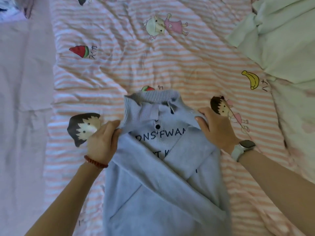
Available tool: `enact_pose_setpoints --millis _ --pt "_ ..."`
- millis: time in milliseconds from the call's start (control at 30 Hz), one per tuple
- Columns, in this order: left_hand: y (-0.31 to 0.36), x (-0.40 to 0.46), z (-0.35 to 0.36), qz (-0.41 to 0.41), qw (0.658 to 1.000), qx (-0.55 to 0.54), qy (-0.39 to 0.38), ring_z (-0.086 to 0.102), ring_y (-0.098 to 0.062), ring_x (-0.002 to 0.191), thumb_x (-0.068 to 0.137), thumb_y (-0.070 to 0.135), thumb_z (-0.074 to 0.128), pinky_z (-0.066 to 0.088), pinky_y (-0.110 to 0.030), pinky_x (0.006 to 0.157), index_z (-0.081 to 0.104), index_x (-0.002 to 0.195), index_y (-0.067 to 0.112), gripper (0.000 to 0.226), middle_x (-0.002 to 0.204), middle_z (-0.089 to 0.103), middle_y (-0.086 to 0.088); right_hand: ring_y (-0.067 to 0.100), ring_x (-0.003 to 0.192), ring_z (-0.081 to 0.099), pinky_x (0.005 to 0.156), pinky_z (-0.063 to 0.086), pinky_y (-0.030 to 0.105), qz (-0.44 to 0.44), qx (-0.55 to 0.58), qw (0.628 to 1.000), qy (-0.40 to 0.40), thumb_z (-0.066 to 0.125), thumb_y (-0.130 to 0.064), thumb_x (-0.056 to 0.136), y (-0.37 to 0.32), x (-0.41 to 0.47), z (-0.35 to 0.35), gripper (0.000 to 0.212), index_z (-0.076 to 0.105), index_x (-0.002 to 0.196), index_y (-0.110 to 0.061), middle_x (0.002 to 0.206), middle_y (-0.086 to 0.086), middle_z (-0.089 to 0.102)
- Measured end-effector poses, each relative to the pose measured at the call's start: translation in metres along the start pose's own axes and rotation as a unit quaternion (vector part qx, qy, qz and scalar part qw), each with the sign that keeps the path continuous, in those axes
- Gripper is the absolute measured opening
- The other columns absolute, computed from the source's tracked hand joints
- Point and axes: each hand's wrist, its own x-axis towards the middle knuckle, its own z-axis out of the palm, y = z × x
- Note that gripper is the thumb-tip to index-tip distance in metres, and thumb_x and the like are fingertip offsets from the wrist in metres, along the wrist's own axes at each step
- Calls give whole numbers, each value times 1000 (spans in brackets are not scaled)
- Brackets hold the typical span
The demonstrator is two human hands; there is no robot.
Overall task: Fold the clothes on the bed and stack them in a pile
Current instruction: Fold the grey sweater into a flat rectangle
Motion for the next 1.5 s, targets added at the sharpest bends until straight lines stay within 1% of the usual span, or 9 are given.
enact_pose_setpoints --millis 333,567,667,767,900,1033,1233,1400,1500 --pt "51 -152 -36 26 991 -23 -126 63 -24 78 101 26 22 48 -27 51 47 101 14 28 95 72 -9 24 46 56 36 40 22 -138 -75 981 -115 45 -21 85 -14 -141 -29 13 48 97 -17 65 10 62" --pt "58 -202 -33 28 918 41 -392 54 -47 112 68 25 74 45 -60 86 71 106 22 39 129 54 -21 32 90 64 72 53 42 -160 -151 923 -316 79 -27 68 -2 -206 -22 48 66 114 -22 102 9 64" --pt "67 -191 -32 1 923 29 -385 55 -45 111 87 40 51 49 -59 83 76 89 18 33 123 58 -20 30 94 63 76 50 41 -154 -145 926 -314 66 -36 77 -7 -209 -22 35 69 109 -23 103 8 64" --pt "74 -172 -26 -30 964 8 -264 64 -38 97 91 36 39 49 -49 75 71 69 11 46 105 67 -17 30 86 64 76 45 38 -139 -112 956 -234 46 -27 84 -18 -198 -18 30 73 89 -16 96 11 66" --pt "59 -124 -1 -81 969 105 -209 50 -42 119 82 19 63 35 -61 95 67 109 7 30 126 56 -20 35 99 61 87 45 43 -51 -169 973 -147 40 -20 87 -24 -152 -5 36 67 106 -5 110 18 63" --pt "21 -78 15 -153 914 84 -365 28 -27 137 94 36 46 10 -55 111 32 143 24 52 150 32 -2 25 140 23 113 11 49 51 -199 939 -275 35 -28 99 -8 -100 4 46 31 143 -16 152 4 25" --pt "-17 -45 8 -177 840 73 -508 48 -24 119 84 50 58 35 -41 98 39 135 29 59 130 53 1 25 113 47 88 36 37 81 -183 897 -393 47 -42 92 14 -58 -4 50 35 139 -26 127 4 50" --pt "-18 -38 -6 -159 864 14 -477 55 -19 83 86 40 59 35 -22 62 53 93 23 20 79 55 10 12 87 49 62 33 25 91 -114 905 -401 50 -39 92 13 -48 -25 36 48 125 -25 111 -4 59" --pt "-20 -21 -25 -156 876 -20 -455 49 -13 65 85 36 62 29 -20 53 45 68 22 28 66 50 6 16 88 56 60 38 28 80 -122 914 -378 49 -39 92 10 -31 -42 25 52 113 -26 99 -6 59"
